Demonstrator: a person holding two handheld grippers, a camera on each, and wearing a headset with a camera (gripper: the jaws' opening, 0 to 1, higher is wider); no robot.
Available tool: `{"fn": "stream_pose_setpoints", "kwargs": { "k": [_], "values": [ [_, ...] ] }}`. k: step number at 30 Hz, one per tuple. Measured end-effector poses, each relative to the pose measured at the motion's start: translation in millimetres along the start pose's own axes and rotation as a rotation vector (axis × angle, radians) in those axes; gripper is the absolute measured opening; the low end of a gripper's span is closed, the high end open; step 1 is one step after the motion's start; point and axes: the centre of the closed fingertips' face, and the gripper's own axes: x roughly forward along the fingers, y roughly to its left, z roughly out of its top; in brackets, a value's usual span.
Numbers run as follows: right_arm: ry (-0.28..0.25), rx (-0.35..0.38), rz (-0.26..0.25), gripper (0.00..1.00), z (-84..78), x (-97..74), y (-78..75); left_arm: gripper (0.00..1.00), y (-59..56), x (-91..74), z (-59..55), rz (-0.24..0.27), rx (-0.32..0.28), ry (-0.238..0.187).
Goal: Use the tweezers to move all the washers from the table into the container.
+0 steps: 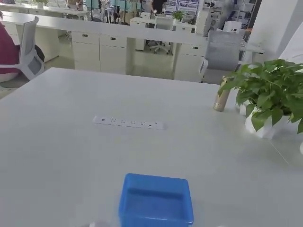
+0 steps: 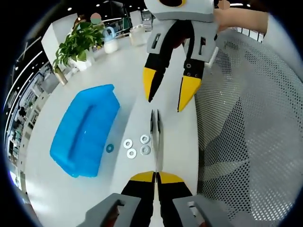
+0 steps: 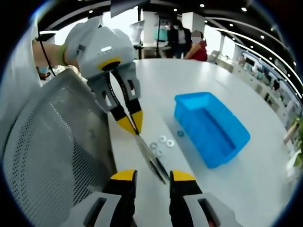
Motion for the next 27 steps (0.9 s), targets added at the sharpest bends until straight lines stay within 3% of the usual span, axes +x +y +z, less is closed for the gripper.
{"fn": "stream_pose_setpoints", "kwargs": {
  "k": [5,13,18,24,27],
  "values": [
    [0.005,-0.023,0.012,0.25,-0.5,4.4,2.2,0.0,1.6,-16.0,11.6,0.025,0.044,-0.04],
    [0.03,-0.091,0.035,0.25,-2.8,13.8,3.1,0.0,-2.0,-53.1,47.4,0.037,0.091,-0.144],
    [0.03,-0.126,0.075,0.21,-2.8,22.8,7.2,0.0,-2.3,-64.6,66.3,0.053,0.112,-0.203],
    [0.012,-0.156,0.077,0.19,3.5,32.1,4.9,0.0,-2.6,-64.6,71.7,0.038,0.115,-0.216],
    [-0.002,-0.219,0.083,0.11,10.0,32.9,6.2,0.0,-5.3,-66.1,74.3,0.027,0.135,-0.222]
  ]
}}
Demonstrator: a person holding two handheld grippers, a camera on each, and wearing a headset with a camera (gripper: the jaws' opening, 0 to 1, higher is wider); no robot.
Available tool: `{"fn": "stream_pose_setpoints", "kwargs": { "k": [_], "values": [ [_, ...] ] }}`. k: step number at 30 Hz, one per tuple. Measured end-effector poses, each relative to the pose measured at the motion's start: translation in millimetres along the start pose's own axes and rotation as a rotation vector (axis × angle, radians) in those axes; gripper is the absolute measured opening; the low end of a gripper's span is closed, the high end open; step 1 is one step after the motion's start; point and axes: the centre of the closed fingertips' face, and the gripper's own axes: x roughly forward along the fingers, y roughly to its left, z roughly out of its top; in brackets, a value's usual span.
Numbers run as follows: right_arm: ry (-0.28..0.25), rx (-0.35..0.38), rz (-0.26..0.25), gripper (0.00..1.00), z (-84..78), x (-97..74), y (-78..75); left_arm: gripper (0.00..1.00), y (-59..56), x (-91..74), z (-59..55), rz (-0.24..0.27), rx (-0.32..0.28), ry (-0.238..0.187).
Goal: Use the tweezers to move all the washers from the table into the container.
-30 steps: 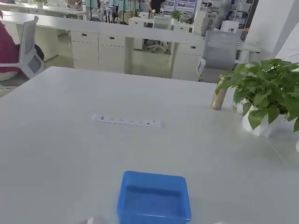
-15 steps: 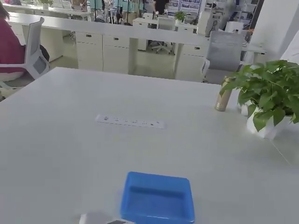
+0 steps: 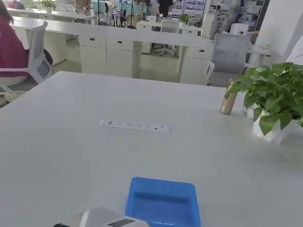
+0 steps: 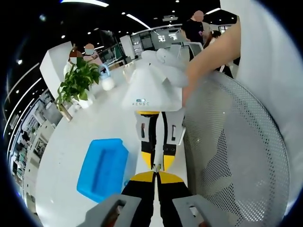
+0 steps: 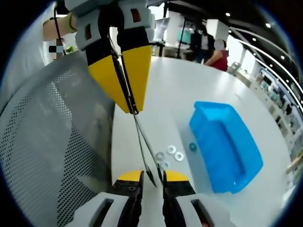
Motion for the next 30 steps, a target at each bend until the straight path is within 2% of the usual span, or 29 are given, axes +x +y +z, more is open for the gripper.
{"fn": "stream_pose_setpoints", "kwargs": {
  "k": [1,5,9,15,21,24,30],
  "values": [
    [-0.001,0.001,0.0,0.08,1.0,-0.2,0.0,0.0,-0.8,-0.5,1.0,-0.003,0.002,-0.005],
    [-0.016,0.016,0.012,0.08,5.7,0.1,-0.6,0.0,0.2,-6.1,2.7,0.004,-0.001,-0.015],
    [-0.075,0.034,0.011,0.08,24.3,-0.6,-1.6,0.0,6.3,-19.8,1.0,0.021,-0.022,-0.014],
    [-0.118,0.048,0.03,0.08,40.8,11.8,-3.2,0.0,12.4,-29.4,-5.3,0.028,-0.032,0.012],
    [-0.121,0.063,0.048,0.08,42.1,17.1,-3.0,0.0,16.5,-26.2,-5.6,0.02,-0.054,0.01],
    [-0.12,0.057,0.047,0.07,40.3,17.8,-3.3,0.0,17.3,-23.1,-3.9,-0.003,-0.068,-0.008],
    [-0.13,0.072,0.037,0.07,38.5,15.5,-5.7,0.0,22.0,-21.7,-3.2,-0.018,-0.08,-0.017]
  ]
}}
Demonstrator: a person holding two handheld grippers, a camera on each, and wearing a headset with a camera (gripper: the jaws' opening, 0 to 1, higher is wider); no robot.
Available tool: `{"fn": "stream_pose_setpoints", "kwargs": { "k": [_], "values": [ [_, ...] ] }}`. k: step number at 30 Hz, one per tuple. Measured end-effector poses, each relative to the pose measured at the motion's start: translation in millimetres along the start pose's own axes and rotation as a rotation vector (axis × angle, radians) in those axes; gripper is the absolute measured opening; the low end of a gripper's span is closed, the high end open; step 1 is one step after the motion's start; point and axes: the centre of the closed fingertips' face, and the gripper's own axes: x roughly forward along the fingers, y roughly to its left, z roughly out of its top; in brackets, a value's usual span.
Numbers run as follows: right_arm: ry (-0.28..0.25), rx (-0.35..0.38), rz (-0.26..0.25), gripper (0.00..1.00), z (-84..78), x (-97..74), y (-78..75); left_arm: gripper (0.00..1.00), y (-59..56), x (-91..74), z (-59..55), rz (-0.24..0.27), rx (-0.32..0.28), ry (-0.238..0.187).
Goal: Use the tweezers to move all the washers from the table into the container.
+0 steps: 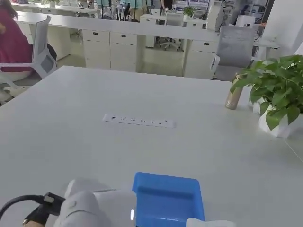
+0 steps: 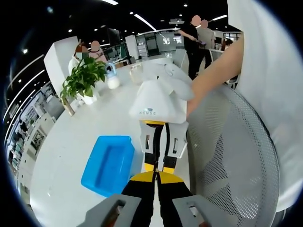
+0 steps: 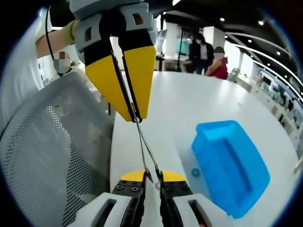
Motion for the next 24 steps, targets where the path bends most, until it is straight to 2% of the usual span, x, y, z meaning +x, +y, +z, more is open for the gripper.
{"fn": "stream_pose_setpoints", "kwargs": {
  "k": [9,12,17,21,24],
  "values": [
    [0.012,0.018,0.007,0.07,-7.8,5.6,1.0,0.0,1.1,6.5,-7.2,-0.048,-0.012,0.021],
    [0.009,0.025,0.004,0.07,-7.2,4.0,0.2,0.0,4.4,6.8,-5.9,-0.051,-0.027,0.009],
    [0.003,0.03,-0.001,0.07,-7.1,2.1,-1.2,0.0,4.7,7.1,-3.5,-0.062,-0.022,0.005],
    [-0.002,0.048,-0.007,0.07,-10.5,2.6,-3.3,0.0,4.8,9.3,-5.5,-0.067,-0.002,0.024],
    [-0.005,0.067,-0.002,0.07,-12.4,3.9,-3.5,0.0,4.3,10.6,-3.8,-0.077,-0.018,0.014]
  ]
}}
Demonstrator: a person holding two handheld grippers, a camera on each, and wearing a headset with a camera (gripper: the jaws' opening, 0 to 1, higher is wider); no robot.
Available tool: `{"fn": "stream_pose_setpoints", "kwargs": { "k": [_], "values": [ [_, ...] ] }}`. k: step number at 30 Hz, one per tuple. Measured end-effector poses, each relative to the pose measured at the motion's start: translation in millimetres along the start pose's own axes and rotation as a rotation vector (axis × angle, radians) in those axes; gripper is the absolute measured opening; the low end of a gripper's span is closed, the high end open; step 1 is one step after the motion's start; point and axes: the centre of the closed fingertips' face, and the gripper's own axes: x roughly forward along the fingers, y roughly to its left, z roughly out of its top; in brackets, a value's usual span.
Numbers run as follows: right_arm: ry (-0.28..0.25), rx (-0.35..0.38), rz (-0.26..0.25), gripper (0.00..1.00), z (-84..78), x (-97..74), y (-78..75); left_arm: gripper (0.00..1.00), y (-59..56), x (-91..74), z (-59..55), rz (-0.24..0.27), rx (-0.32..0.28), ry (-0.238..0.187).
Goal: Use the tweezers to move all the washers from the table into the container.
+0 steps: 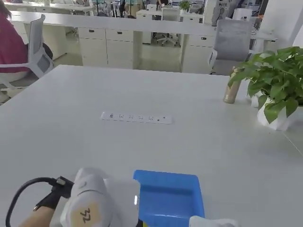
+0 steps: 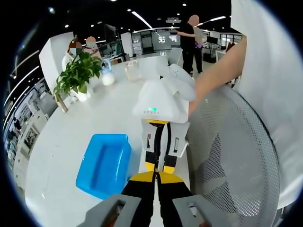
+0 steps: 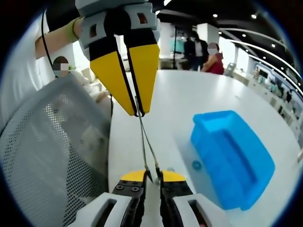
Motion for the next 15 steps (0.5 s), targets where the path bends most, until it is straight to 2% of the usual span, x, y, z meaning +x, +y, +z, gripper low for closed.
{"fn": "stream_pose_setpoints", "kwargs": {
  "k": [5,11,12,13,15],
  "values": [
    [0.0,-0.003,-0.001,0.09,1.2,-1.0,0.6,0.0,1.0,0.4,1.4,-0.01,0.001,0.008],
    [-0.034,-0.023,-0.004,0.12,18.2,-12.4,2.6,0.0,4.0,2.0,3.2,-0.03,-0.009,0.012],
    [-0.039,-0.025,-0.002,0.11,20.4,-13.5,2.6,0.0,4.1,2.3,3.5,-0.035,-0.018,0.009],
    [-0.046,-0.026,0.001,0.11,23.3,-14.9,2.9,0.0,3.5,3.1,4.4,-0.045,-0.054,-0.003],
    [-0.048,-0.028,0.0,0.11,25.1,-16.0,1.7,0.0,4.7,3.2,4.0,-0.05,-0.068,-0.009]
  ]
}}
